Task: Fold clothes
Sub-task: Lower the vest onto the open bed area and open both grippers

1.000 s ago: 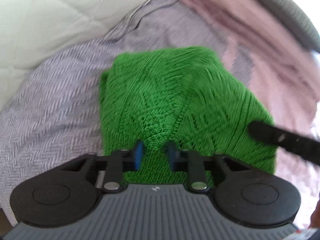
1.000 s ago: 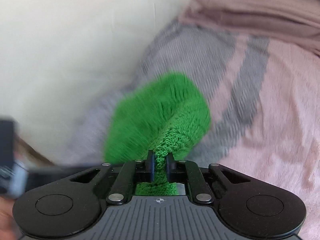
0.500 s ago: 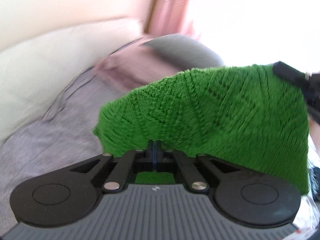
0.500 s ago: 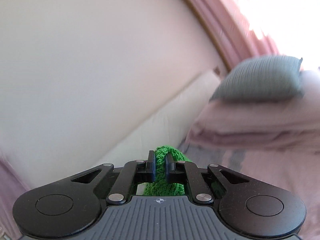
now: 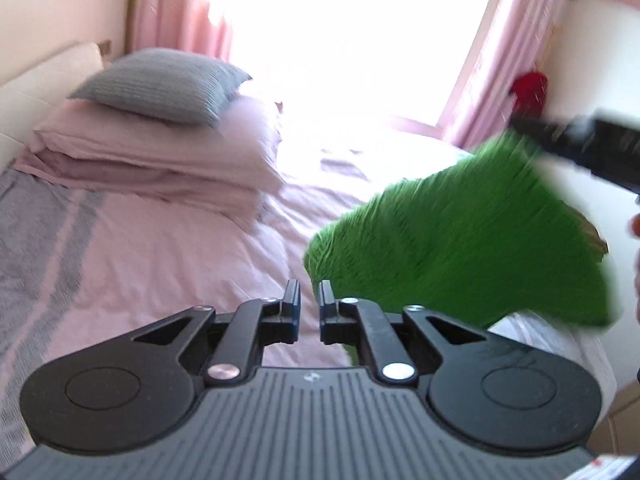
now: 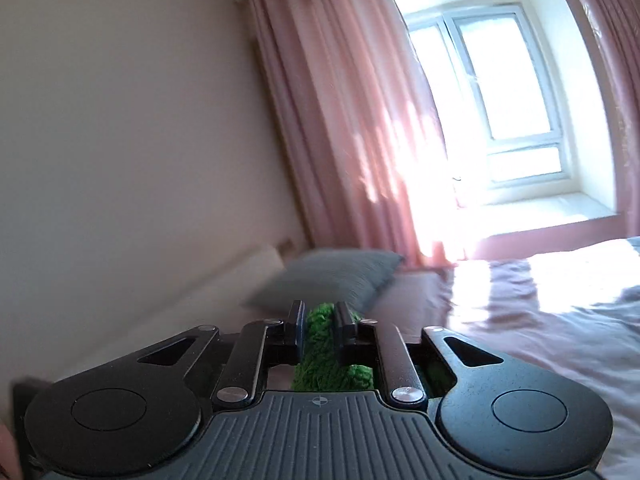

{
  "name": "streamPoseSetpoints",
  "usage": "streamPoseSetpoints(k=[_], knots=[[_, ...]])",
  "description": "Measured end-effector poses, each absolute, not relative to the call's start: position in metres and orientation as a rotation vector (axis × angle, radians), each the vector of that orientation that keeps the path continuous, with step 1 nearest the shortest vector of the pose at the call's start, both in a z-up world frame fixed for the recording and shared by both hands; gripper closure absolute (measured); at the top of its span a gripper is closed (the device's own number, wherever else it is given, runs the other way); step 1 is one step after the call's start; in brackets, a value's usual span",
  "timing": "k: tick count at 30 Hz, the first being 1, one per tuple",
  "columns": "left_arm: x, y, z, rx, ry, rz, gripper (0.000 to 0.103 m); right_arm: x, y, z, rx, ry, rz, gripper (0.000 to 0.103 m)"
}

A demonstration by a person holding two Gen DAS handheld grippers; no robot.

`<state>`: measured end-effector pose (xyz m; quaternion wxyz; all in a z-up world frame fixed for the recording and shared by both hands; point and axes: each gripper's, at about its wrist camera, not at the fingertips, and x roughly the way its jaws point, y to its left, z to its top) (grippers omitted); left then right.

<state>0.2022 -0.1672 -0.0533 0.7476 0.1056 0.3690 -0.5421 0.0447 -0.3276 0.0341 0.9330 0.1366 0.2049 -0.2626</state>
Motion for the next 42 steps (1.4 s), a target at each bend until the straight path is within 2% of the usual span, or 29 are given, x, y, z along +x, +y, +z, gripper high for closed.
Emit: streamPoseSetpoints(k=[1,2,5,10,19,27,42], knots=[[0.183,-0.172,-0.055,0.254,0.822,-1.189,0.088,0.041,-0.333,0.023,0.240,0.560,-0.599,0.033],[0.166,-0.178,-0.058,0.282,0.840,-1.185,0.087,0.029,-0.334,0.011,0.197,0.639,-0.655,0.030],[0.116,-0.189,-0.073,0.352,0.883,-1.166,0.084,-0.009,-0.329,-0.015,0.128,0.759,-0.696,0.030],[0.052,-0.198,-0.077,0.402,0.906,-1.175,0.074,-0.073,-0.310,-0.040,0.185,0.855,-0.681,0.030],[0.003,-0.214,-0.070,0.451,0.889,-1.168,0.068,-0.146,-0.330,-0.051,0.244,0.882,-0.622,0.030],[-0.007,-0.206,-0.069,0.479,0.893,-1.141,0.066,-0.160,-0.332,-0.055,0.292,0.887,-0.600,0.030],[0.002,-0.221,-0.103,0.614,0.931,-1.217,0.065,-0.178,-0.339,-0.093,0.539,0.940,-0.674,0.030]])
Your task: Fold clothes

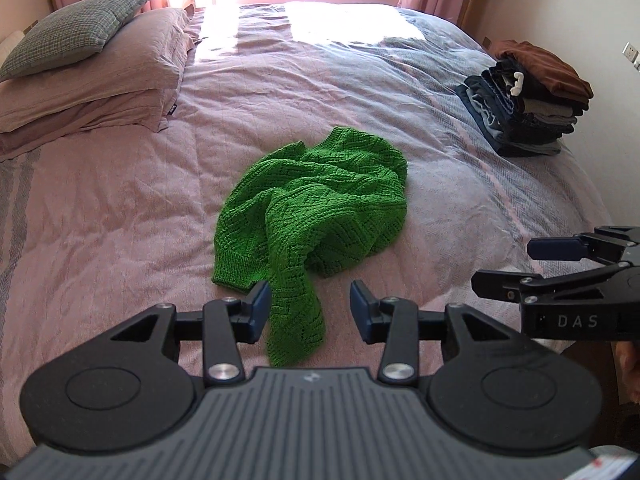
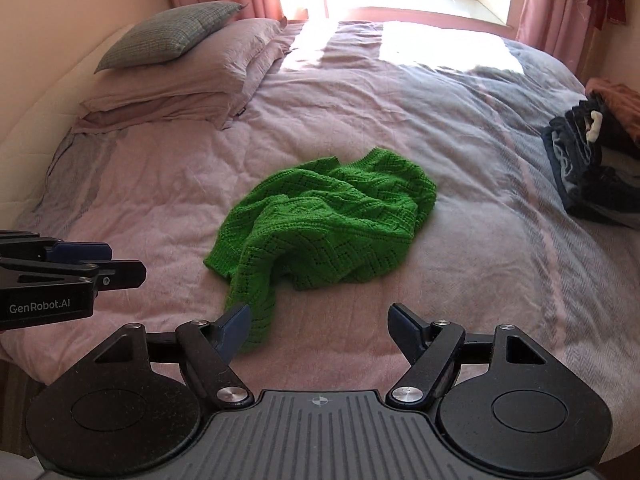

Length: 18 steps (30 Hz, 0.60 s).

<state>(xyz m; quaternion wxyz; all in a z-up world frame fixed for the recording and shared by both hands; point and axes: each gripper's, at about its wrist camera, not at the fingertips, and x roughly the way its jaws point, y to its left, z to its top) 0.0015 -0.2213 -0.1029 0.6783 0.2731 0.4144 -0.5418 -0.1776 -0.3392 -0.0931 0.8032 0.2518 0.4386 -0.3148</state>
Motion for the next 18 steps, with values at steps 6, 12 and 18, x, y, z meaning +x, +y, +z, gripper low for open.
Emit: streamPoseSetpoints(k=[6,12,18], knots=[[0.030,-0.233,-0.112,0.640,0.939,-1.241,0.065,-0.164,-0.342,-0.103,0.584,0.952,-0.745,0.030],[0.062,-0.242,-0.127,0.667,0.958,-1.234,0.065,-0.139,-0.342,-0.118,0.603,0.972,-0.775,0.030],[0.091,-0.247,-0.141,0.680,0.983,-1.209,0.065,-0.114,-0.343,-0.136,0.629,0.963,-0.767,0.030]])
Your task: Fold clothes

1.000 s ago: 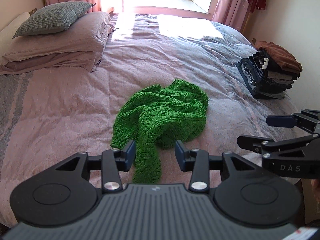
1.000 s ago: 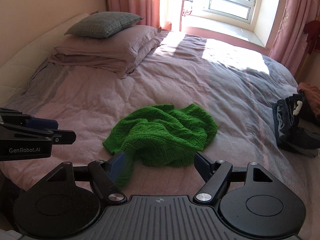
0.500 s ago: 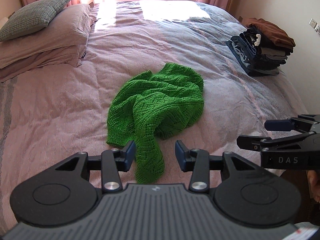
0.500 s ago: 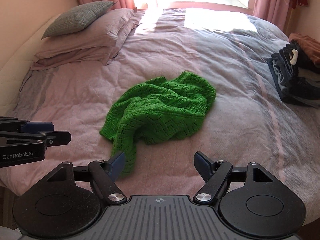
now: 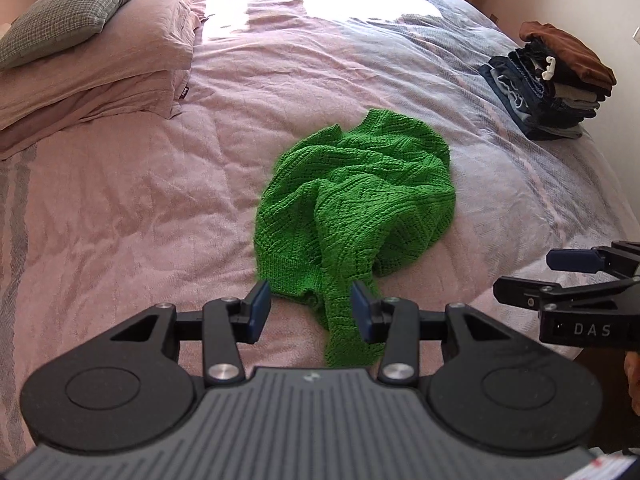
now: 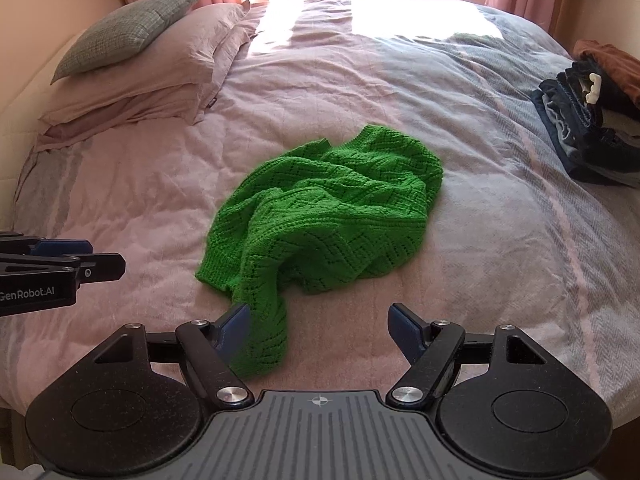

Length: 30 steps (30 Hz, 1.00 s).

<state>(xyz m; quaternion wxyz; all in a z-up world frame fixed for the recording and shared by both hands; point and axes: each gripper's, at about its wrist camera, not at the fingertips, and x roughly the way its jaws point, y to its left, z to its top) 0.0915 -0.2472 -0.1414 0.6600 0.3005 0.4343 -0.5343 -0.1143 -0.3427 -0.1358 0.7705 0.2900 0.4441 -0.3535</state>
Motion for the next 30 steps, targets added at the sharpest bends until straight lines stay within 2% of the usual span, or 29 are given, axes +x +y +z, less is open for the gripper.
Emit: streamPoseSetpoints(k=[11,21,22,24,30], knots=[[0.143,-0.240,-0.188,0.727,1.044,-1.090,0.063,-0.070,-0.340,-0.204,0.649,0.914,-0.734,0.030],[0.191,-0.235,-0.222,0.750,1.066,-0.953,0.063,-0.026,-0.336,-0.293,0.599,0.941,-0.758,0.031],[0.192,-0.236,-0.223,0.753,1.064,-0.950,0.062,-0.025,-0.340,-0.302,0.609,0.932,-0.754,0.033],[0.194,-0.240,-0.224,0.758,1.055,-0.954,0.062,-0.029,-0.345,-0.311,0.639,0.926,-0.709,0.092],[0.195,-0.260,-0.226,0.779,1.035,-1.006,0.062,-0.097,-0.350,-0.279,0.639,0.911,-0.771,0.095]])
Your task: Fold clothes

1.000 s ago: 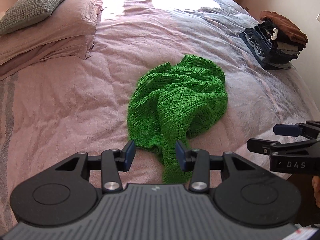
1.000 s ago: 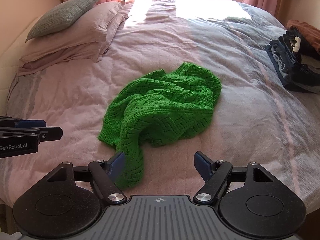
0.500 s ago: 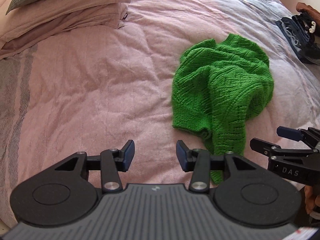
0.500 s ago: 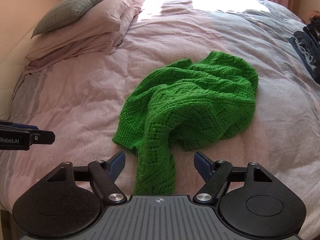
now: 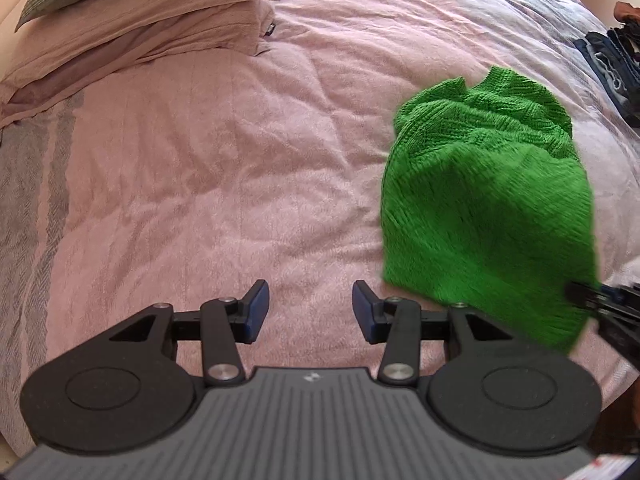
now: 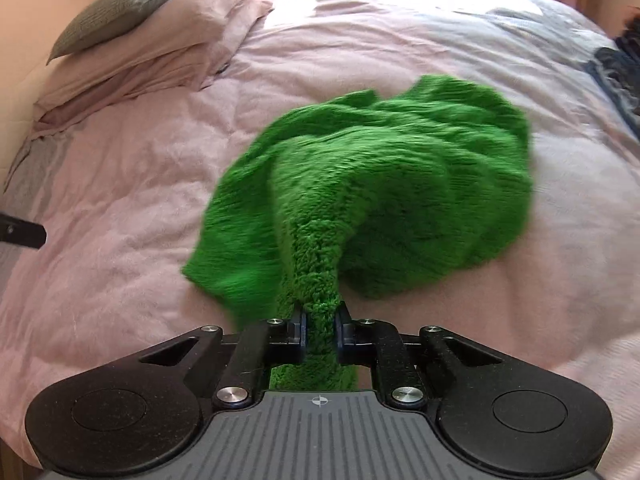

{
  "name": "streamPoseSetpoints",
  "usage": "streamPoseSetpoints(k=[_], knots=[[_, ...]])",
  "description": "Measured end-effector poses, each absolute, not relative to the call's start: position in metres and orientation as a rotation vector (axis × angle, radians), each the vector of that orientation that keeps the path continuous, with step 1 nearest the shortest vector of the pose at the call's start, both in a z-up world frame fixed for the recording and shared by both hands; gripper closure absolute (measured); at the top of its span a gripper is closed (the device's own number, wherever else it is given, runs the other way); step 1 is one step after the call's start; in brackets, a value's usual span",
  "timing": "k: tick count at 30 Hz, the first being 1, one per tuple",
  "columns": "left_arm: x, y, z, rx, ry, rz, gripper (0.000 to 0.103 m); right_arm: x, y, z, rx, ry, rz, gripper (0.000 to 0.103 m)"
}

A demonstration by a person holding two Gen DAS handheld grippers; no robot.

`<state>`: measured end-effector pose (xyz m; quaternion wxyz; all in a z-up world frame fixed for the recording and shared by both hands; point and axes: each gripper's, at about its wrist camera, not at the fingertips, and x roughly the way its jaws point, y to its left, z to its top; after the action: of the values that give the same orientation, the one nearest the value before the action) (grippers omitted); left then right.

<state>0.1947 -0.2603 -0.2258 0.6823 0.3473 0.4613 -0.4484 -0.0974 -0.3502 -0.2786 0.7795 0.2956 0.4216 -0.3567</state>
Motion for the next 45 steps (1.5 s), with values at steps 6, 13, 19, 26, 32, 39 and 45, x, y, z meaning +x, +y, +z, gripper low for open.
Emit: streamPoseSetpoints(k=[6,13,19,26,32,39,45], knots=[[0.181,-0.287,-0.236,0.799,1.037,-1.082,0.063,-0.225,-0.343,-0.225,0.568,1.034,-1.034,0.095],[0.154,-0.312,-0.251,0.835,1.051,-1.185,0.062,-0.324,-0.370,-0.243,0.622,1.367,-1.324,0.088],[0.162,-0.318,-0.262,0.844,1.050,-1.190,0.062,-0.265,-0.354,-0.208,0.606,1.024,-1.349,0.040],[0.179,-0.328,-0.273,0.830,1.036,-1.182,0.061,-0.116,-0.358,-0.250,0.539,0.962,-0.962,0.039],[0.186,-0.329,-0.287,0.824,1.051,-1.159,0.060,-0.046,-0.355,-0.328,0.441,1.098,-0.835,0.039],[0.170,-0.330,-0.294,0.831,1.075,-1.186,0.061,-0.115,-0.387,-0.283,0.427,0.990,-0.988,0.098],[0.126,-0.350,-0.295,0.841,1.060,-1.274,0.061,-0.269,-0.445,-0.180,0.442,0.818,-1.269,0.099]])
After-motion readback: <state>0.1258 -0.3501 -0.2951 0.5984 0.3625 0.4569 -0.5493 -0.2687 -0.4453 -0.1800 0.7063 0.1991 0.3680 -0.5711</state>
